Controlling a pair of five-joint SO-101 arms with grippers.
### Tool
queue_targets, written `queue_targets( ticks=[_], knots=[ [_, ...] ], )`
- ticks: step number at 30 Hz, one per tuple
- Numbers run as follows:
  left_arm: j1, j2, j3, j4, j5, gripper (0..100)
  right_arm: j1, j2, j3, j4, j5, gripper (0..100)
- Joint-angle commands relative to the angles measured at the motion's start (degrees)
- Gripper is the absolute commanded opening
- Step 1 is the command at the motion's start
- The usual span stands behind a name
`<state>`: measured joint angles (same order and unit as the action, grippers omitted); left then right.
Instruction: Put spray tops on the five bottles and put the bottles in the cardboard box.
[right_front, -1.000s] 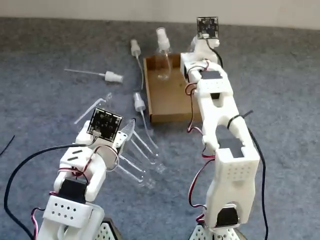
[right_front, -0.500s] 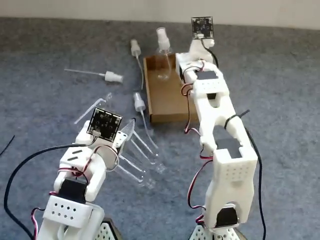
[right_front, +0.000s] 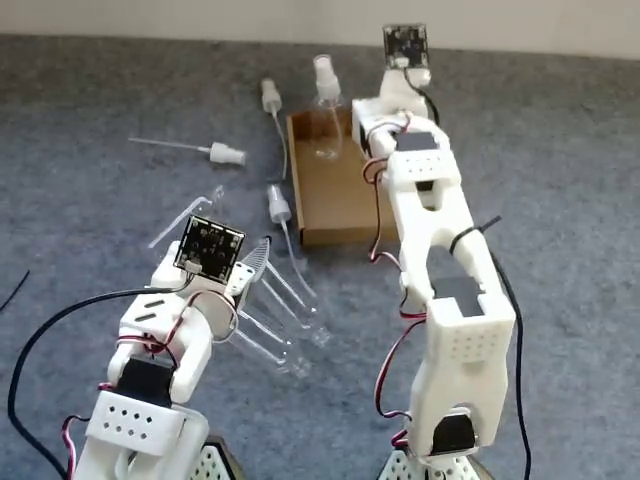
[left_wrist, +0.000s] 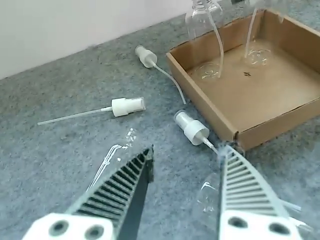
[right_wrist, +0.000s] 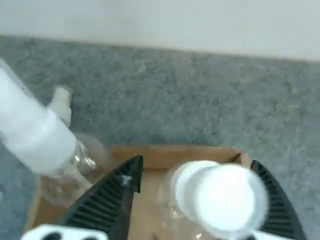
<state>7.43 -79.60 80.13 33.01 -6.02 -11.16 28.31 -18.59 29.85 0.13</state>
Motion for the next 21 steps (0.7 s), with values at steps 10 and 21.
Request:
queue_targets(
  ticks=[10,21],
  knots=[
    [-6.0,0.0,-3.3,-1.2,1.3,20,2.5,-1.4,-37.6,30.5,-0.3,26.0],
    [-21.2,23.2,-27.6,15.1,5.7,20,3.6,-1.3,-49.1,62.3,6.5,15.4]
  ],
)
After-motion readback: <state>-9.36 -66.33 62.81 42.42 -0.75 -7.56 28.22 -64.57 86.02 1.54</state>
